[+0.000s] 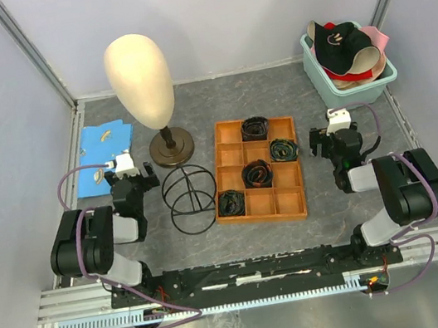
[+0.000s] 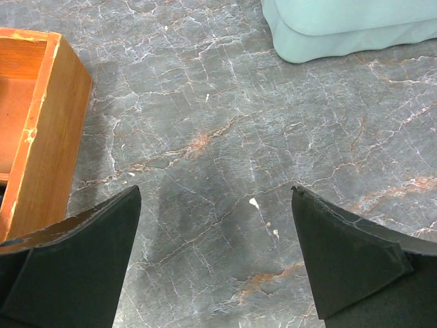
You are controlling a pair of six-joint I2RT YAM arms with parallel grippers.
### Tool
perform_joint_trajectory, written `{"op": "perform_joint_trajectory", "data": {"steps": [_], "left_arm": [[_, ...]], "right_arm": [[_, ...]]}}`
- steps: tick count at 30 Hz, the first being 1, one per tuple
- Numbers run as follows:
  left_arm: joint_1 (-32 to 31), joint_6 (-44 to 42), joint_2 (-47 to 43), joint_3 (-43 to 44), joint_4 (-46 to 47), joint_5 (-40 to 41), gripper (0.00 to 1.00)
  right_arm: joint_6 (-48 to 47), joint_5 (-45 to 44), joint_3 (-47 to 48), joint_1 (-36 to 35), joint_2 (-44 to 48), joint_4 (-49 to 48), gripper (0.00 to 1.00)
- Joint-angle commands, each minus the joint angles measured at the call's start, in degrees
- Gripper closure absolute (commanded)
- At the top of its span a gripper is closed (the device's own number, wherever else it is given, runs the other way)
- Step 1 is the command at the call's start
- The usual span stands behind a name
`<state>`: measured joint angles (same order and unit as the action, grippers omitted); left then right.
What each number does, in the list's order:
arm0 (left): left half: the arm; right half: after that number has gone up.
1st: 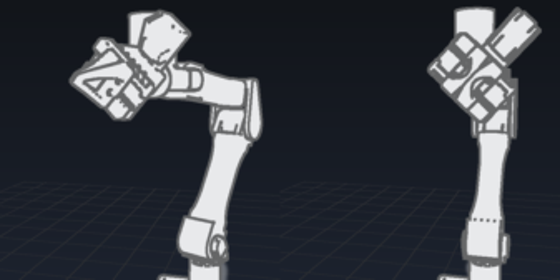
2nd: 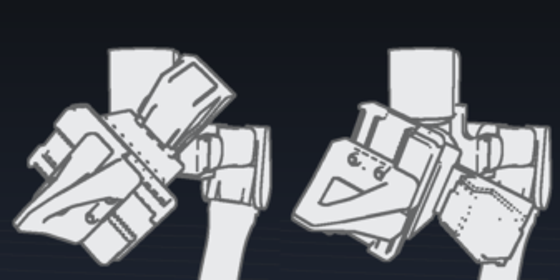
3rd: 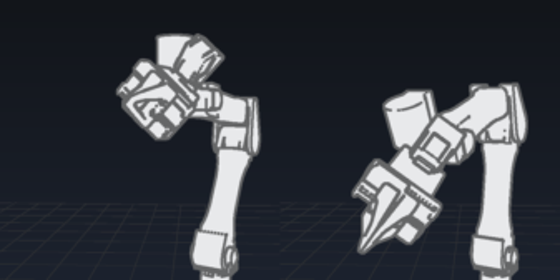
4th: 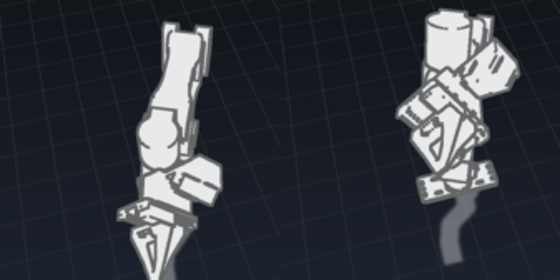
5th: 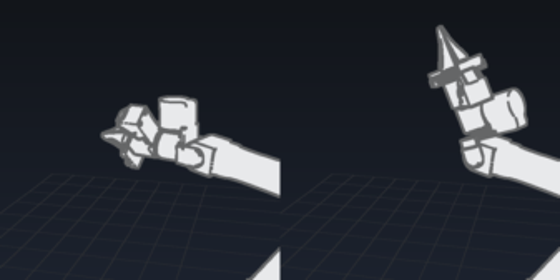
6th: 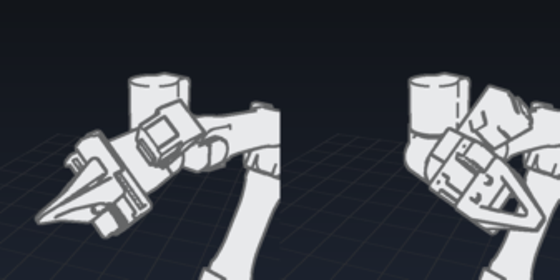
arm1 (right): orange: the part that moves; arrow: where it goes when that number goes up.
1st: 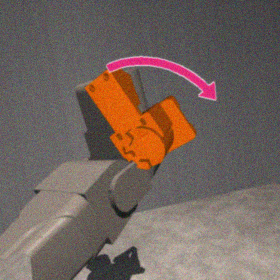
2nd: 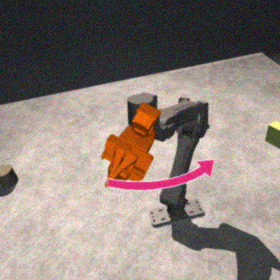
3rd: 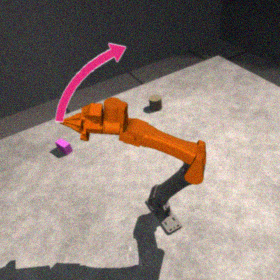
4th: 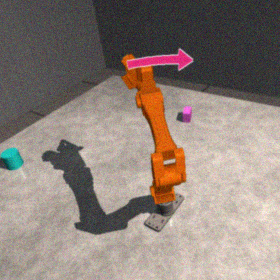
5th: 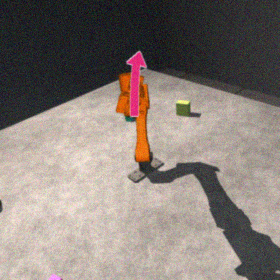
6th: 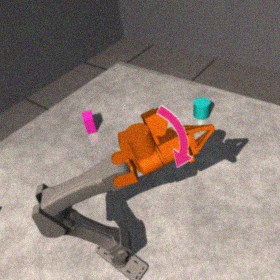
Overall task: Stack the hats
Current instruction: Move the bin to the center of the board.
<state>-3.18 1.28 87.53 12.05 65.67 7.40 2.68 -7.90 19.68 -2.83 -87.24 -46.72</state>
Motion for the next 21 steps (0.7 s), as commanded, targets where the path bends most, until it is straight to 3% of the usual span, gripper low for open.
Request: {"op": "perform_joint_trajectory", "data": {"steps": [1, 14, 16, 18, 19, 21], "left_arm": [[0.3, -1.28, -0.59, 1.31, 1.95, 0.92, 0.01], [0.44, -0.78, -1.05, 1.97, 0.79, 2.62, 0.01], [0.46, -0.32, -5.63, 6.71, -12.59, 3.28, 0.01], [0.38, 0.0, -9.93, 15.31, -27.13, 1.65, 0.01], [0.32, 0.8, -12.59, 18.68, -32.76, -0.21, 0.01], [0.22, 3.24, -16.24, 24.01, -41.48, -2.66, 0.01]], "right_arm": [[-0.38, 0.43, 1.69, 0.28, 0.54, -2.12, 0.01], [-0.14, -0.69, 2.16, 0.28, 0.9, -1.22, 0.01], [-0.23, -1.48, 4.45, -0.3, 4.46, 4.61, 0.01], [-2.12, -1.63, 9.84, -2.33, 9.64, 17.96, 0.01], [-1.9, -1.72, 12.16, -3.37, 12.06, 22.78, 0.05], [0.93, -1.37, 18.69, -4.66, 15.1, 33.4, 0.22]]}}
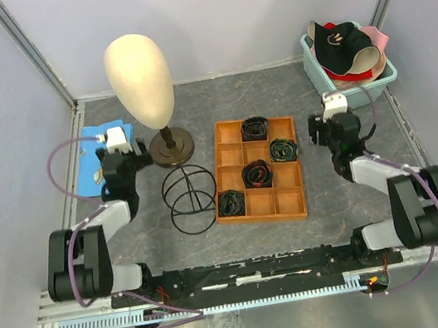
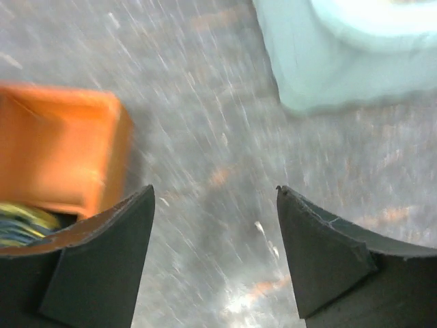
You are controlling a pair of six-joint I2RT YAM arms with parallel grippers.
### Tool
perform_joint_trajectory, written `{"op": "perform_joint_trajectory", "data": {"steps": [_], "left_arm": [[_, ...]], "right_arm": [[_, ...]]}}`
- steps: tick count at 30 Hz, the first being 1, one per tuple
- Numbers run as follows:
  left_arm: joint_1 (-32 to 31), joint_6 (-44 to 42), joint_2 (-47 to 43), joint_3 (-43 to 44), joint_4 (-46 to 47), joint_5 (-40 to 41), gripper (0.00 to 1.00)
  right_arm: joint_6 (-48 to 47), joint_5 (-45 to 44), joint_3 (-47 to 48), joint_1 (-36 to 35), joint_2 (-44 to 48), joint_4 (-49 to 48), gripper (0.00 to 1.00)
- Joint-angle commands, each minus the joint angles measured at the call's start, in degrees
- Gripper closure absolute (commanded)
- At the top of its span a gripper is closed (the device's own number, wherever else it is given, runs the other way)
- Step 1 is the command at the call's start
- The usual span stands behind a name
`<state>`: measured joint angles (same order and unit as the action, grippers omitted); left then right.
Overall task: Stack the hats
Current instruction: Move the bin to the center of the board.
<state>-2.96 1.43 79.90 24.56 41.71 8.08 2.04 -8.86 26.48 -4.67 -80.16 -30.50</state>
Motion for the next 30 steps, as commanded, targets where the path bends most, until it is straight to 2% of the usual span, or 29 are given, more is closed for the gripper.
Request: {"op": "perform_joint_trajectory", "data": {"steps": [1, 4, 6, 11, 14, 16, 19, 21, 27, 30], "left_arm": [[-0.06, 5.05, -10.3, 13.7, -21.22, -3.11, 0.03], [-1.0, 10.44, -15.72, 18.16, -32.43, 0.13, 0.12], [-2.44, 11.92, -20.15, 18.95, -38.69, 3.23, 0.17], [-4.42, 15.57, -27.92, 21.43, -52.82, 10.41, 0.18], [-4.55, 16.5, -28.53, 25.33, -60.48, 14.37, 0.18], [-4.59, 16.74, -27.77, 28.84, -64.17, 19.41, 0.18], [-4.31, 16.39, -25.13, 35.55, -67.55, 23.38, 0.17], [-3.79, 15.71, -22.5, 39.14, -69.0, 22.83, 0.14], [1.71, 18.21, -14.46, 47.78, -72.31, 11.74, 0.11], [4.97, 18.68, -12.31, 51.08, -73.78, 9.56, 0.1]], "right_arm": [[3.57, -0.42, 15.83, -3.54, 8.72, 23.29, 0.27], [8.46, 0.45, 27.39, -6.54, 9.08, 43.33, 0.29], [12.63, 1.22, 31.44, -8.77, 10.11, 50.09, 0.3], [19.66, 3.2, 36.46, -13.32, 13.11, 67.28, 0.31], [22.07, 7.49, 38.42, -16.56, 13.98, 78.46, 0.49], [24.62, 8.91, 38.55, -18.75, 14.42, 84.35, 0.69], [28.3, 10.74, 37.45, -21.66, 14.9, 88.09, 0.91], [30.55, 11.46, 36.51, -23.6, 14.2, 88.87, 0.99], [37.7, 10.72, 32.03, -32.19, 10.28, 86.71, 1.0], [39.4, 10.63, 28.61, -32.62, 9.18, 83.16, 1.0]]}}
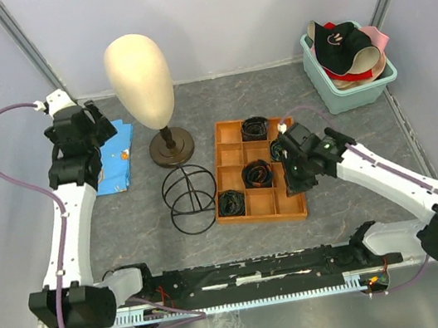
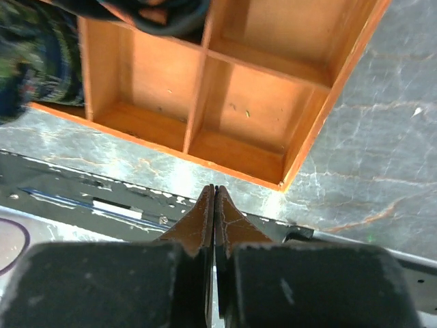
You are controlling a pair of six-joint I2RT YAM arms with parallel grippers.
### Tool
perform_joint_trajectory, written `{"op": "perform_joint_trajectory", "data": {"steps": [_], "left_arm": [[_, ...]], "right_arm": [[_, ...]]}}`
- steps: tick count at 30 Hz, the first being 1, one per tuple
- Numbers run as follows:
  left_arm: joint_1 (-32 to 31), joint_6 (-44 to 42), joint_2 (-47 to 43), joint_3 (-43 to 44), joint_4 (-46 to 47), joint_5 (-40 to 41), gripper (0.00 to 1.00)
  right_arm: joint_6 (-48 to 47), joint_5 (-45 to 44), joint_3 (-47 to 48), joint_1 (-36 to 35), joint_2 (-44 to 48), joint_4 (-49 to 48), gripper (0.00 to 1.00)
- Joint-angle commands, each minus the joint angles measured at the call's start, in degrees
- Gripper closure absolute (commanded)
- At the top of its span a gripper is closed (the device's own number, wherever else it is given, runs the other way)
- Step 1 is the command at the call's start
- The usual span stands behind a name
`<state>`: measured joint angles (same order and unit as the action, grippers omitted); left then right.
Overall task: Stack the hats
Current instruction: Move the bin to the center of the board.
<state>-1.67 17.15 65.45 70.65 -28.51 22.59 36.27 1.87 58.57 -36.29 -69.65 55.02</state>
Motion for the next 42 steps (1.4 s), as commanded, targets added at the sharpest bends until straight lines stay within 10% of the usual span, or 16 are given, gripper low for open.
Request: {"op": "perform_joint_trajectory", "data": {"steps": [1, 21, 42], "left_arm": [[4.48, 2.98, 2.44, 5.79, -3.57, -5.23, 0.09], [10.89, 8.36, 5.78, 6.86, -0.94, -21.43, 0.11], [10.83, 6.63, 7.33, 3.43, 1.29, -22.77, 0.12]], "right_arm": [[5.21, -0.94, -4.28, -0.98, -1.62, -3.43, 1.0], [1.76, -3.35, 0.34, 4.47, -26.74, -23.14, 1.0], [9.64, 3.94, 48.73, 26.04, -62.23, -19.51, 1.0]]}}
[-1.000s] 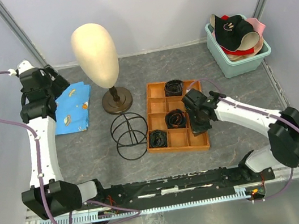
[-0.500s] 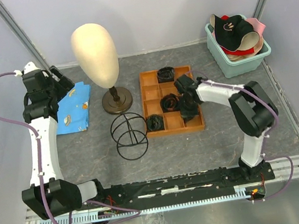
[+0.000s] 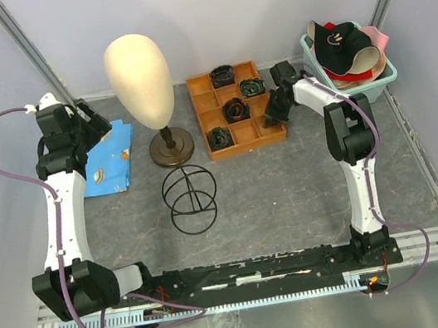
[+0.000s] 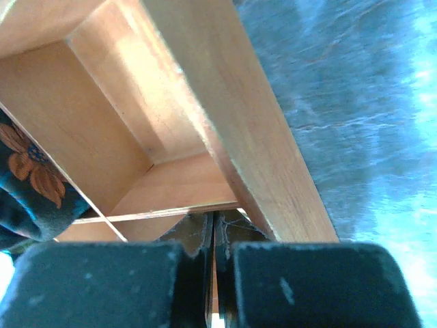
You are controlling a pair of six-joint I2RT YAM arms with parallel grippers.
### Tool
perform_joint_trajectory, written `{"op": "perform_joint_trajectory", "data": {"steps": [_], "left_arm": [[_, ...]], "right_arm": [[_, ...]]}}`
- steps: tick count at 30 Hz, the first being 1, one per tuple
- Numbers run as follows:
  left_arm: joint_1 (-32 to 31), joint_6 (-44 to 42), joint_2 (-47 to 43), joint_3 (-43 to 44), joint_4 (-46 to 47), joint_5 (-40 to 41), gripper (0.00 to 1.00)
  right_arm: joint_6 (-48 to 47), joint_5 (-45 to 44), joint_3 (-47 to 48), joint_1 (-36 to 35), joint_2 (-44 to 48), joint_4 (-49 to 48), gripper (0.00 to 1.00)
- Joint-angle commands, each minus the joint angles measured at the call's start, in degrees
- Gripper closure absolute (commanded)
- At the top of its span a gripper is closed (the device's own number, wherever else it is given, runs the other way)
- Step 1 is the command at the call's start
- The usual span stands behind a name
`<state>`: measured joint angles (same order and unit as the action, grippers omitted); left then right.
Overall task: Stack the hats
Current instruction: Move the bin to the center of the board.
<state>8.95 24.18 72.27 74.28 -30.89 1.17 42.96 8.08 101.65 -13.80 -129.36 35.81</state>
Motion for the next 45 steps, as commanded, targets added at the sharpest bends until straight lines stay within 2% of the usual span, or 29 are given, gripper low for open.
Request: {"op": "perform_joint_trajectory", "data": {"steps": [1, 8, 12, 15, 19, 24, 27, 31, 33, 40, 45], "left_arm": [[0.19, -0.35, 0.77, -0.34, 3.85, -1.5, 0.12], [0.19, -0.22, 2.89, -0.54, 5.28, -2.82, 0.13], [0.2, -0.01, 3.62, -0.54, 5.83, -3.56, 0.13], [0.15, -0.16, 4.0, -0.54, 6.14, -3.93, 0.13], [0.11, -1.09, 3.9, -0.84, 6.03, -4.08, 0.13], [0.08, -1.43, 2.82, -2.1, 6.28, -4.09, 0.13], [0.24, -1.42, 2.55, -2.43, 6.29, -4.11, 0.13], [0.19, -1.34, 2.11, -2.82, 6.26, -4.06, 0.13], [0.19, -1.37, 1.84, -2.73, 6.13, -4.12, 0.13], [0.26, -1.5, 1.12, -2.74, 6.27, -3.97, 0.13], [0.19, -1.64, 1.12, -3.23, 6.61, -3.79, 0.13]], "right_arm": [[2.98, -3.44, 7.02, 3.86, -3.04, 0.56, 1.0], [0.44, -13.94, 11.79, 4.69, -4.14, 8.17, 1.0], [-1.17, -20.91, 8.86, 5.19, -0.9, 9.61, 1.0], [-1.52, -20.46, 2.24, 5.55, 4.48, 4.83, 0.98], [-7.63, -19.89, -5.87, 3.16, 13.72, -5.61, 0.98], [-12.48, -18.87, -9.8, -0.29, 22.07, -12.7, 0.98], [-15.96, -13.43, -5.24, -3.9, 22.53, -11.02, 0.99], [-15.1, 3.11, 10.65, -6.18, 12.46, 0.68, 0.98], [-14.63, 8.97, 16.74, -7.37, 7.98, 3.83, 0.92], [-17.09, 11.52, 27.8, -12.27, -1.07, 10.23, 0.68], [-23.72, 5.7, 29.3, -15.93, -3.57, 14.6, 0.62]]}}
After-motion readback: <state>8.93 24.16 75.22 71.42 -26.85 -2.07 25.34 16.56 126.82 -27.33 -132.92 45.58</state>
